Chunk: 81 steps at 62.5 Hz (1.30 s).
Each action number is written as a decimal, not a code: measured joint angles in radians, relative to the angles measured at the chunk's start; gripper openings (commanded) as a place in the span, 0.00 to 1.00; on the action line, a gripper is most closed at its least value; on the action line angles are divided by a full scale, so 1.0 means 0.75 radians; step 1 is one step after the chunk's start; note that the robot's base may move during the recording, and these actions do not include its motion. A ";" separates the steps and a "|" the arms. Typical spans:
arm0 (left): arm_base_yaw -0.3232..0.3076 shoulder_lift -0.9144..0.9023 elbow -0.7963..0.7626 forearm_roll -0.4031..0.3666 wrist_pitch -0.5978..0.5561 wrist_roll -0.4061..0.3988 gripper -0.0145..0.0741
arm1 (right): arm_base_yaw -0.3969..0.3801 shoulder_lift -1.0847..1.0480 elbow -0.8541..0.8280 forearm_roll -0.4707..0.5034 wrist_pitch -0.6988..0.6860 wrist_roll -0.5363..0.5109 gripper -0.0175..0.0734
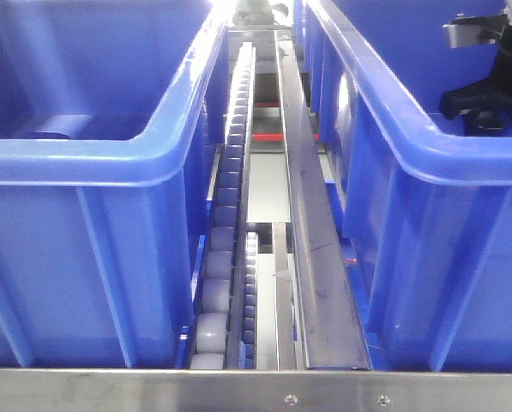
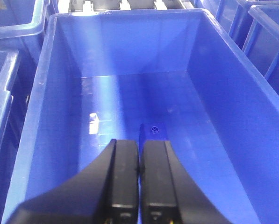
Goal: Pick and sort blue part to right shelf
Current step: 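Lower right gripper into the bin beside it and release block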
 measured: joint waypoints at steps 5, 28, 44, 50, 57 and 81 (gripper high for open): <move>0.000 0.000 0.000 0.000 0.000 0.000 0.32 | 0.000 0.008 -0.003 0.000 0.000 0.000 0.47; 0.000 0.000 0.000 -0.005 0.000 0.000 0.32 | 0.000 -0.017 -0.006 0.000 0.000 -0.002 0.82; 0.000 0.000 0.000 -0.005 0.000 0.000 0.32 | 0.000 -0.275 0.008 0.000 0.011 -0.002 0.48; 0.000 0.000 0.000 -0.005 0.000 0.000 0.32 | 0.000 -0.418 0.055 0.000 0.013 -0.002 0.31; 0.000 0.000 0.000 -0.005 0.000 0.000 0.32 | 0.000 -0.611 0.171 0.000 0.010 -0.002 0.23; 0.000 0.000 0.000 -0.005 0.000 0.000 0.32 | 0.000 -1.350 0.756 0.000 -0.151 -0.002 0.23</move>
